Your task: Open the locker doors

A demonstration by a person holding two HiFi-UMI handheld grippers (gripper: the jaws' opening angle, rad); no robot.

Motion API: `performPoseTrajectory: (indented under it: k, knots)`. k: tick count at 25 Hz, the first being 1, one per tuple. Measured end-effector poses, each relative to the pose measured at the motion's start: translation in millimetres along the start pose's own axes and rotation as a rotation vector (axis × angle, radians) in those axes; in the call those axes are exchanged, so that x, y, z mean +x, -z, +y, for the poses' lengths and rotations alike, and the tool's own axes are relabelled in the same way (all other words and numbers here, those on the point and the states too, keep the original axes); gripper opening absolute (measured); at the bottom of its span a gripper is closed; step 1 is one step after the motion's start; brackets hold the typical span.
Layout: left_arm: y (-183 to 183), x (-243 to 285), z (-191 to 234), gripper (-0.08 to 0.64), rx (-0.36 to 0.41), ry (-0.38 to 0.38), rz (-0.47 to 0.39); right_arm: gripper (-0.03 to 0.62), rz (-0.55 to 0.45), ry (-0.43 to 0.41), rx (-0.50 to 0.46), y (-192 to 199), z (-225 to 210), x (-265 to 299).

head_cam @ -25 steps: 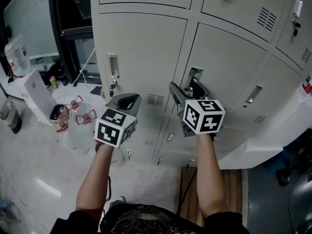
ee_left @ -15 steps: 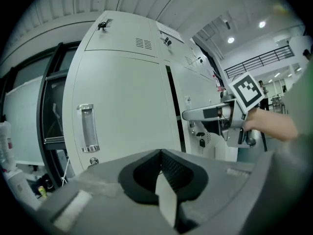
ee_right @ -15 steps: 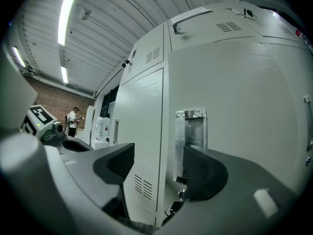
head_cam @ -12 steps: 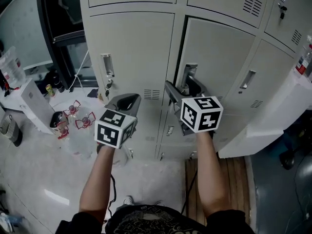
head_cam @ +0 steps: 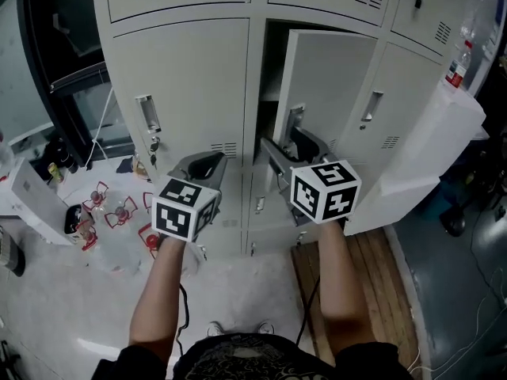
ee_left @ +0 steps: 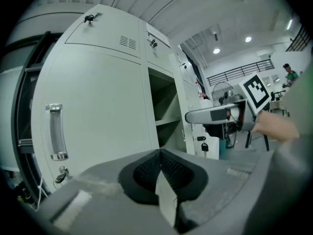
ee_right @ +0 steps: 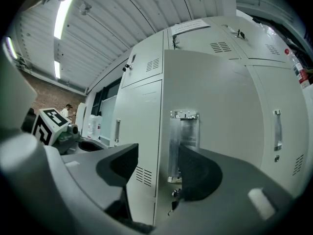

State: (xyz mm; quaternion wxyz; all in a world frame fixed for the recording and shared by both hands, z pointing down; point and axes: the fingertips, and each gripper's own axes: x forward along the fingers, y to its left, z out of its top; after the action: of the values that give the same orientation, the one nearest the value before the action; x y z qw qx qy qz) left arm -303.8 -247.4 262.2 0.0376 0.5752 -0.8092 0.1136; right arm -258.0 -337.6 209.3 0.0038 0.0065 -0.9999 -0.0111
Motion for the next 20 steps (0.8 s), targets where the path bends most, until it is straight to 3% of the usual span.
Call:
performPoseTrajectory:
  k: [12, 20]
  knots:
    - [-14.4, 30.9, -46.1, 0.003, 0.023, 0.164, -0.041, 0.184, -0.001, 0.098, 0.002, -0.9, -14.2, -51.1]
    - [-21.6, 50.1, -87.4, 0.003, 0.038, 0.270, -0.046, 0.181, -0.031, 0.149, 0.028, -3.3, -27.5, -86.2]
